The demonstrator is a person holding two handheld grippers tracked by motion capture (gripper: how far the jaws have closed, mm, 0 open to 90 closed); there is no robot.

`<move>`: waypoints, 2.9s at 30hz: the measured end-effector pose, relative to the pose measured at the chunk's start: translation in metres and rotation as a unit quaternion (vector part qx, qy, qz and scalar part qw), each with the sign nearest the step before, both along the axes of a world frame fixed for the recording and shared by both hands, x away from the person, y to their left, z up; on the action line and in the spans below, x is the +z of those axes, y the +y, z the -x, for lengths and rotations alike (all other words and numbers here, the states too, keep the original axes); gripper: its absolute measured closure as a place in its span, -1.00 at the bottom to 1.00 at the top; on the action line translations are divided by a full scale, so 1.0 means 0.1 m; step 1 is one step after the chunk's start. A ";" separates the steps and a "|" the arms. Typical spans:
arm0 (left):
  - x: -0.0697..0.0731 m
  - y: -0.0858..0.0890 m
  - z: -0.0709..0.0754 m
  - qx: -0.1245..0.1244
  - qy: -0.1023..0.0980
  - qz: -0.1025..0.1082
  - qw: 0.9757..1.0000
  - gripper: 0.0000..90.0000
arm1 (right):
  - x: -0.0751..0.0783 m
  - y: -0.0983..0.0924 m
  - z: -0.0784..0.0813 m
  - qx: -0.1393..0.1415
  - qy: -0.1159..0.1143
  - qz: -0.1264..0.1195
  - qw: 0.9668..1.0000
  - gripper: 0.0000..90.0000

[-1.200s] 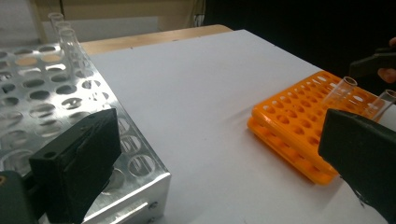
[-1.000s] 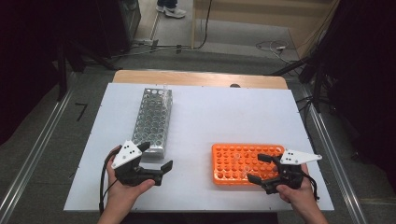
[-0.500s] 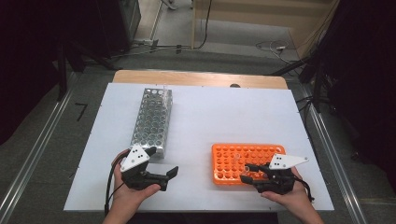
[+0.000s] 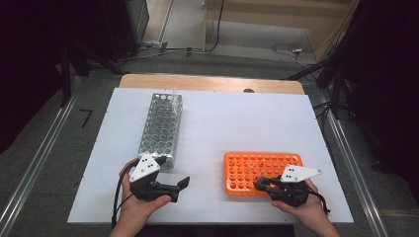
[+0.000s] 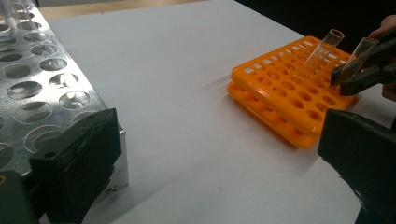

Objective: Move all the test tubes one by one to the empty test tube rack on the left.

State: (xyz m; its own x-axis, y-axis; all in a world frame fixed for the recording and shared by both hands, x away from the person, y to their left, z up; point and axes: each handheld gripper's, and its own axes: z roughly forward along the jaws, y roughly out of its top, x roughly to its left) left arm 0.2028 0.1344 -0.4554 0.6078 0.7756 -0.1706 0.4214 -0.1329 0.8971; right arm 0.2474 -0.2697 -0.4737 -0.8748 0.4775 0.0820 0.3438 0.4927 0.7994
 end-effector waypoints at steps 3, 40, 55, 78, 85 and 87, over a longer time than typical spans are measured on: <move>-0.01 -0.01 0.00 -0.002 0.000 -0.002 1.000 -1.00 | 0.01 0.01 0.00 0.000 -0.001 0.001 1.000 0.64; 0.15 -0.30 0.08 -0.050 -0.013 0.015 0.999 -0.98 | 0.37 0.42 0.20 0.012 -0.020 -0.049 0.999 0.65; 0.24 -0.54 0.17 -0.115 -0.024 0.034 0.993 -0.74 | 0.28 0.80 0.28 0.048 -0.004 -0.039 0.998 0.65; 0.22 -0.82 0.19 -0.185 -0.026 0.034 0.982 0.63 | 0.28 1.00 0.40 0.084 -0.012 -0.032 0.996 0.65; 0.24 -0.82 0.21 -0.181 -0.037 0.022 0.983 0.69 | 0.29 1.00 0.40 0.087 -0.007 -0.037 0.996 0.65; 0.25 -0.81 0.21 -0.180 -0.039 0.022 0.983 0.70 | 0.29 0.99 0.40 0.089 -0.005 -0.041 0.995 0.65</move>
